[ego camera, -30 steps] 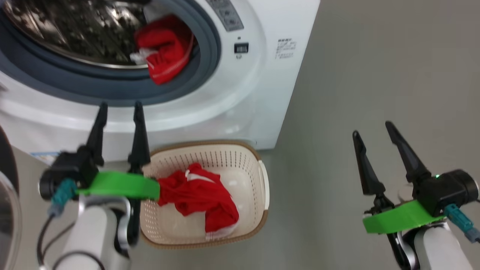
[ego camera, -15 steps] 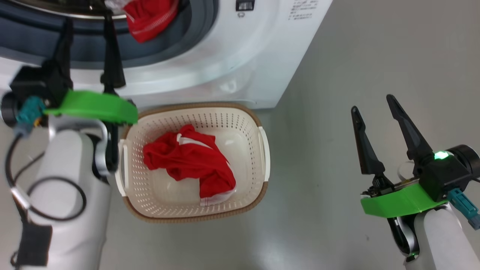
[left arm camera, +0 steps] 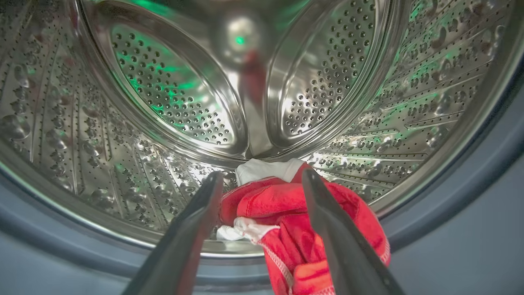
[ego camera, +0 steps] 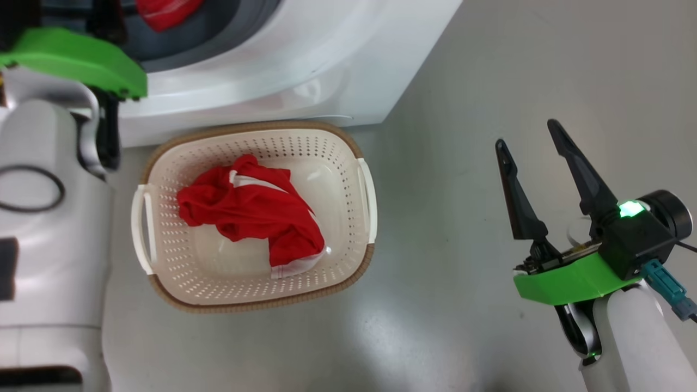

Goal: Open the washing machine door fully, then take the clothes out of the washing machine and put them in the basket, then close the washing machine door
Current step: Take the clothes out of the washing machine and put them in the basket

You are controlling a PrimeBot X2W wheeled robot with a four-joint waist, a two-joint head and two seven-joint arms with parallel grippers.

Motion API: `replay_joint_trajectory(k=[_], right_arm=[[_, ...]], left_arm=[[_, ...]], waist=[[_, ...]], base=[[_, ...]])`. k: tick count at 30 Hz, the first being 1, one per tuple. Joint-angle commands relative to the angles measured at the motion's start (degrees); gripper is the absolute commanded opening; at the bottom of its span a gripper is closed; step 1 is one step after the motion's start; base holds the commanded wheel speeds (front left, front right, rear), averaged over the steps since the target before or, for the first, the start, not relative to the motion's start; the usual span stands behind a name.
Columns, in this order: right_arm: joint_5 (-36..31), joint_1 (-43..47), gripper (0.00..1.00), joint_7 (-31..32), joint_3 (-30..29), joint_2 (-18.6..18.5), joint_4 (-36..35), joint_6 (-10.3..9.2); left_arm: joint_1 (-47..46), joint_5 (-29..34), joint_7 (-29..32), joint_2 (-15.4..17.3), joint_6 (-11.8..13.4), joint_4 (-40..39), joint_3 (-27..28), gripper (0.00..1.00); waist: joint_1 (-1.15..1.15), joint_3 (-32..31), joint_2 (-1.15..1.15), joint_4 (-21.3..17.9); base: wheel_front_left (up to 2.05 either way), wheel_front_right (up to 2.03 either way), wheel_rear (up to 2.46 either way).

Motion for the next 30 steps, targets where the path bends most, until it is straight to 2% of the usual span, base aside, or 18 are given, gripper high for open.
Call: replay_joint_trajectory(k=[1, 8, 17, 30], right_arm=[[-0.1, -0.8, 1.0, -0.4, 1.4, -0.2, -1.1, 0.26], [0.7, -1.5, 1.0, -0.4, 2.4, 0.0, -0.4, 0.26], [1.3, -2.0, 1.0, -0.4, 2.8, 0.2, -0.2, 0.26], [1.8, -1.3, 1.0, -0.4, 2.7, 0.3, -0.3, 0.26]], left_arm=[[-2.2, -0.3, 0.2, 2.9, -0.5, 0.4, 1.0, 1.0], [-9.2, -1.8, 2.2, 4.8, -2.2, 8.4, 1.3, 1.0], [-14.4, -3.9, 8.2, 5.1, -4.5, 16.0, 0.6, 1.0], [-16.6, -5.6, 18.7, 5.4, -5.3, 23.7, -0.7, 1.0]], waist=[[0.0, 1.2, 0.0, -1.1], [0.0, 2.4, 0.0, -2.9], [0.0, 2.7, 0.0, -4.1], [0.0, 1.2, 0.0, -5.1]], base=[[0.0, 0.0, 0.0], [0.0, 0.0, 0.0], [0.0, 0.0, 0.0], [0.0, 0.0, 0.0]])
